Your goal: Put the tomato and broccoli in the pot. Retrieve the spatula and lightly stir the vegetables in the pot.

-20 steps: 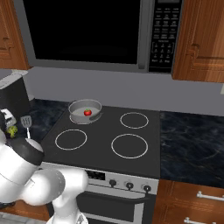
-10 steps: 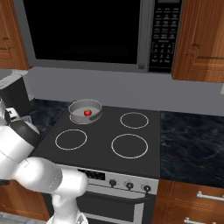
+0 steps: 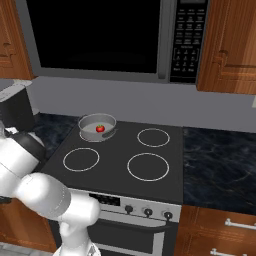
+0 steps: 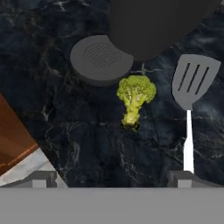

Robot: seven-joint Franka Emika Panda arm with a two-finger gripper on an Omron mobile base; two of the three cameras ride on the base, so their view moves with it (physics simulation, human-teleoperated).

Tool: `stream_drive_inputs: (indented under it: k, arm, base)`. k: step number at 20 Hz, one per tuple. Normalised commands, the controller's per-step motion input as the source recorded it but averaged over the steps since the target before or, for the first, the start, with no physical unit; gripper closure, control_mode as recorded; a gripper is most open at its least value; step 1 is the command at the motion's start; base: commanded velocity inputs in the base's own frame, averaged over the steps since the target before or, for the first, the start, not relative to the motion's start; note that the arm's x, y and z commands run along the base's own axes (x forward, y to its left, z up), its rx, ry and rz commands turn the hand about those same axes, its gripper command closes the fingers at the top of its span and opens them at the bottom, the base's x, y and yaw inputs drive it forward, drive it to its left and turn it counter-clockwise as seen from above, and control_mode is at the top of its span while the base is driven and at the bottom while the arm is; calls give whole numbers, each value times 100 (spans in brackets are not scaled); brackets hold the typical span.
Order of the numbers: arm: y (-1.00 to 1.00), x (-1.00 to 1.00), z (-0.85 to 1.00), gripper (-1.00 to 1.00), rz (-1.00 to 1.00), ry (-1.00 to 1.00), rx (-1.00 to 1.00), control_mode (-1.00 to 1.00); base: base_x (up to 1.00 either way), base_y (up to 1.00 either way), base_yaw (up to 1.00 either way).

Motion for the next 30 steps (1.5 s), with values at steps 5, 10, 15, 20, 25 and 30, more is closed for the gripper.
stream_drive_inputs:
  k: [5, 10, 15, 20, 25, 30]
  arm:
    - [0, 14, -37, -100, 0, 0, 3, -100]
    - [2, 23, -5, -100, -5, 9, 7, -100]
    - [4, 43, -1, -100, -5, 20, 0, -100]
    - [6, 49, -1, -100, 0, 5, -2, -100]
    - [2, 3, -4, -100, 0, -7, 0, -100]
    - [15, 0, -2, -100, 0, -7, 0, -100]
  base:
    - [0, 0, 0]
    - [0, 0, 0]
    - [0, 0, 0]
    - [0, 0, 0]
    - [0, 0, 0]
    - [0, 0, 0]
